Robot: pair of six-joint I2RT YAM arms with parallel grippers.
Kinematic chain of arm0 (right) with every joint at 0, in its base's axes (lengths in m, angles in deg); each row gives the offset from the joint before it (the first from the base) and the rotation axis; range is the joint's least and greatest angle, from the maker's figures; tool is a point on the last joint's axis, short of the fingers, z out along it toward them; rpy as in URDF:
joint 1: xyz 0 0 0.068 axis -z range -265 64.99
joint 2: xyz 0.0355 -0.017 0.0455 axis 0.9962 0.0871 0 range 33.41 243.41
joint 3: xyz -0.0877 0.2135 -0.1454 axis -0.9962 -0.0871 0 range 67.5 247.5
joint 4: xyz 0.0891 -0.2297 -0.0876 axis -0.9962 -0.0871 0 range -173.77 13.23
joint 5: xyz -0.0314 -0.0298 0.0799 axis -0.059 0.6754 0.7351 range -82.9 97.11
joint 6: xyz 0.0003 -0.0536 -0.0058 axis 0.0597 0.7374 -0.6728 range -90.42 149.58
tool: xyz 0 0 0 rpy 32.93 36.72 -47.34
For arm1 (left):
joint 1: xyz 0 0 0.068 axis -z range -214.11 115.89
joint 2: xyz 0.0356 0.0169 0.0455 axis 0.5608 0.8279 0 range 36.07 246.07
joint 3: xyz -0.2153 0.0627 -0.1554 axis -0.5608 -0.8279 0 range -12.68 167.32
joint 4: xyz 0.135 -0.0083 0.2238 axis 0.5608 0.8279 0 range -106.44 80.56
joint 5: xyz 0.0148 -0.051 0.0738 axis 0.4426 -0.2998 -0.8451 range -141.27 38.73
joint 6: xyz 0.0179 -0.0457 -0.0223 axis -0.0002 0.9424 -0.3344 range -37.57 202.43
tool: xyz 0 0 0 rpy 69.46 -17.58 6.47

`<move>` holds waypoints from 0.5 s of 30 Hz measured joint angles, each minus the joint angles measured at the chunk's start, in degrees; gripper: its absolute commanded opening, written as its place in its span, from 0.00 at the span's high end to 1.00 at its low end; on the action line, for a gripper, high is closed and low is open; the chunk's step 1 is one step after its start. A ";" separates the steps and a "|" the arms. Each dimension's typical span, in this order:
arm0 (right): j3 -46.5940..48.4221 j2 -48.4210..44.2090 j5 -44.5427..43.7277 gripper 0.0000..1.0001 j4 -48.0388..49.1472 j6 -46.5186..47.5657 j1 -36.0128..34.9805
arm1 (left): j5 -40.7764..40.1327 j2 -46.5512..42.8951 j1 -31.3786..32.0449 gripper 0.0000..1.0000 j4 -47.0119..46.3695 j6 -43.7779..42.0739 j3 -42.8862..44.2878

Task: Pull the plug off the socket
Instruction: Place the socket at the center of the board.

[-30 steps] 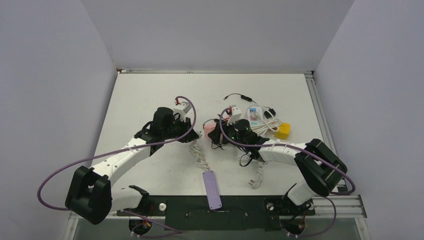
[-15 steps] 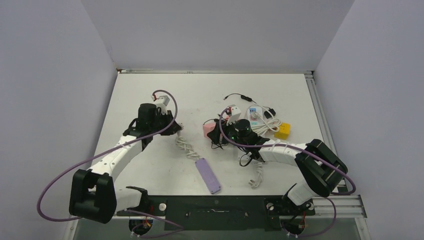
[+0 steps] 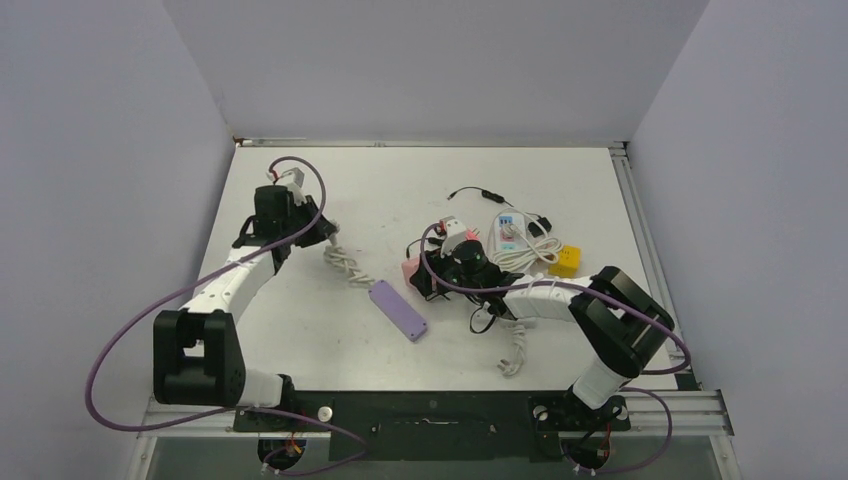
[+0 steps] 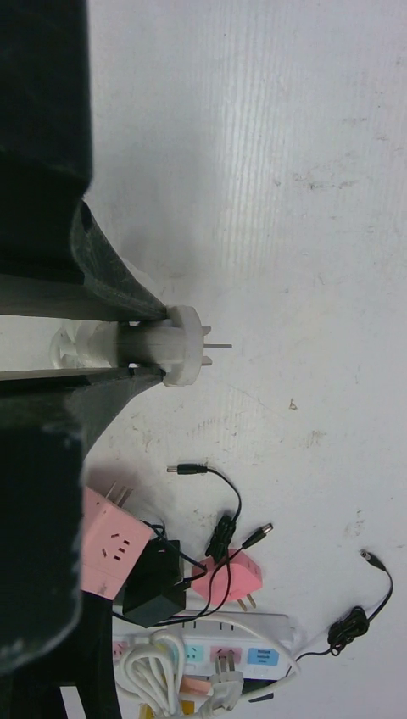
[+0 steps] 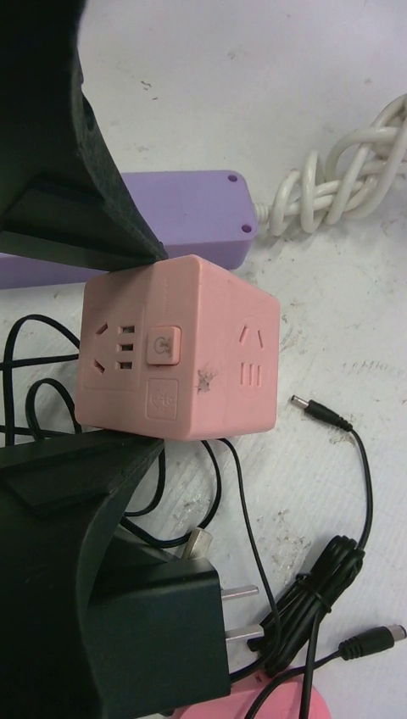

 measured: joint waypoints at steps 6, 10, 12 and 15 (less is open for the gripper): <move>1.66 1.92 -1.07 0.57 -1.38 0.22 0.00 | 0.09 5.31 0.02 0.56 0.55 0.81 3.23; 1.75 1.97 -1.46 0.43 -1.42 0.52 0.00 | 0.50 8.00 0.02 0.36 3.08 0.83 4.31; 1.75 1.97 -1.49 0.38 -1.40 0.66 0.00 | 0.63 8.94 0.02 0.26 4.22 0.76 4.68; 1.75 1.97 -1.36 0.25 -1.38 0.92 -0.20 | 0.63 9.16 0.02 0.19 5.44 0.83 4.72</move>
